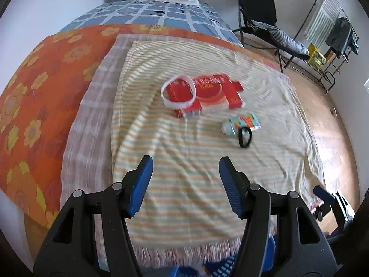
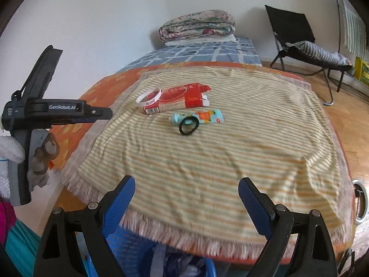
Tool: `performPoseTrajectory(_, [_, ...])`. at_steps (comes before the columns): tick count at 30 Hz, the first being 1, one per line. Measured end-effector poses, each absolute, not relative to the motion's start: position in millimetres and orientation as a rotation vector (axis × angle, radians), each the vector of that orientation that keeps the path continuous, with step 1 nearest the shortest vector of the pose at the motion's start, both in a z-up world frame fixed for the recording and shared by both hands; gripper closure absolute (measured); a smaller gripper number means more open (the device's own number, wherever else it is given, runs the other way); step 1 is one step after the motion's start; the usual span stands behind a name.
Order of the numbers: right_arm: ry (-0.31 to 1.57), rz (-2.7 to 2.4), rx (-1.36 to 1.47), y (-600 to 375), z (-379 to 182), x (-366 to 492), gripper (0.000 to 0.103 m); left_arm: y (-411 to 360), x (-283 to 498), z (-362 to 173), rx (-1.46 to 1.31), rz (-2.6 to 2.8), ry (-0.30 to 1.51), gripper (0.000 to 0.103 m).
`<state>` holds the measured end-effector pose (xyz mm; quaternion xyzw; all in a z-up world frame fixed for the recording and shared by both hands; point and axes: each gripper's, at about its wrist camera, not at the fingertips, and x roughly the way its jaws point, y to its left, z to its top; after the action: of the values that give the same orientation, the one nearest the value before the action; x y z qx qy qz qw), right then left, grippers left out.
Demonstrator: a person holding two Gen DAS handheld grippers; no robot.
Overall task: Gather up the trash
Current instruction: 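Move both tools back over the towel toward the red box and hair tie, then grasp the white band with the left tool while the right tool grasps the black hair tie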
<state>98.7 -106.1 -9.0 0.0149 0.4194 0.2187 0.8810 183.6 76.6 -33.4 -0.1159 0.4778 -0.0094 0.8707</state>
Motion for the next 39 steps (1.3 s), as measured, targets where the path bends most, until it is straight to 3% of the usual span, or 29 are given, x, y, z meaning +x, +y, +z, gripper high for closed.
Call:
performPoseTrajectory(8, [0.879,0.493,0.001,-85,-15,138,0.011,102,226,-45,-0.351,0.013,1.014,0.042])
performPoseTrajectory(16, [0.915,0.518,0.0,-68,-32,177,0.026,130,260,-65,-0.477,0.063,1.027,0.042])
performPoseTrajectory(19, [0.93,0.524,-0.019,-62,-40,188,0.031,133,271,-72,-0.503,0.061,1.037,0.047])
performPoseTrajectory(24, [0.962,0.523,-0.002,-59,-54,203,0.035,135,284,-85,-0.555,0.058,1.057,0.047])
performPoseTrajectory(28, [0.982,0.531,0.018,-57,-62,214,0.04,132,292,-90,-0.548,0.06,1.071,0.06])
performPoseTrajectory(35, [0.993,0.511,-0.014,-50,-70,227,0.046,128,298,-98,-0.541,0.064,1.075,0.067])
performPoseTrajectory(39, [0.991,0.501,-0.044,-45,-70,229,0.054,123,300,-95,-0.512,0.046,1.061,0.084])
